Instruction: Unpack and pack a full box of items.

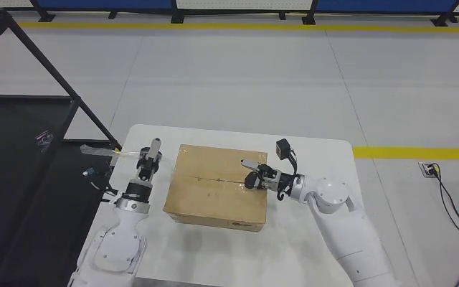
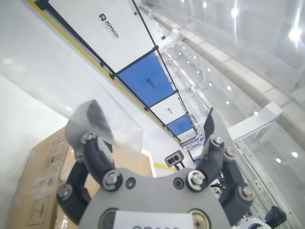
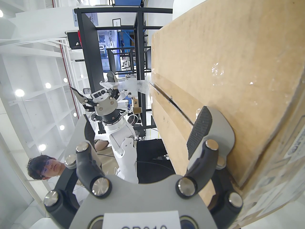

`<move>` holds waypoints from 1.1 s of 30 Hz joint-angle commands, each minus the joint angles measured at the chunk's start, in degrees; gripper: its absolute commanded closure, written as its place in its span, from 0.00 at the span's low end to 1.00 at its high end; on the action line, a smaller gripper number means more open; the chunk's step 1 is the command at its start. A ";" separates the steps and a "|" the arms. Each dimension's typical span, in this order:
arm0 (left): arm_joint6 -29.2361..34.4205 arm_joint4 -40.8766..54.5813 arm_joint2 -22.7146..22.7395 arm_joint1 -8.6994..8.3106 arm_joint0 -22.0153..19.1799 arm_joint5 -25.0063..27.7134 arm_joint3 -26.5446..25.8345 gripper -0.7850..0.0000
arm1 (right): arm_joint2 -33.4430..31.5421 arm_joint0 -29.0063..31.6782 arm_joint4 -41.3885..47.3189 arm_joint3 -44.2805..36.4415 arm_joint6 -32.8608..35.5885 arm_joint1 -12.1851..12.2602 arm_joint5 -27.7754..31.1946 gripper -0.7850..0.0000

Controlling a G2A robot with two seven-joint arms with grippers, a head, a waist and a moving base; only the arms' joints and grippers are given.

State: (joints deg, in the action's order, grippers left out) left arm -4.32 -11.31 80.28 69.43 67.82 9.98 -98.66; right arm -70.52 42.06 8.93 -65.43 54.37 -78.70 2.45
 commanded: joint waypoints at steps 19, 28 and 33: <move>2.28 -13.11 -8.44 1.53 -4.75 -2.59 3.77 0.00 | -0.39 2.50 -0.21 -3.35 -2.91 0.36 0.05 0.00; 3.65 -15.59 -10.61 2.13 -5.59 -2.80 4.57 0.00 | -2.37 6.20 -0.28 -9.10 -4.62 1.30 0.21 0.00; 4.26 -16.64 -11.44 2.45 -6.23 -2.98 5.51 0.00 | -2.57 6.79 -0.09 -9.56 -4.80 1.61 0.03 0.00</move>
State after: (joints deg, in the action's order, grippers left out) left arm -0.17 -27.73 69.01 71.82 61.74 7.07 -93.35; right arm -73.08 48.81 8.77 -75.07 49.59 -77.14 2.45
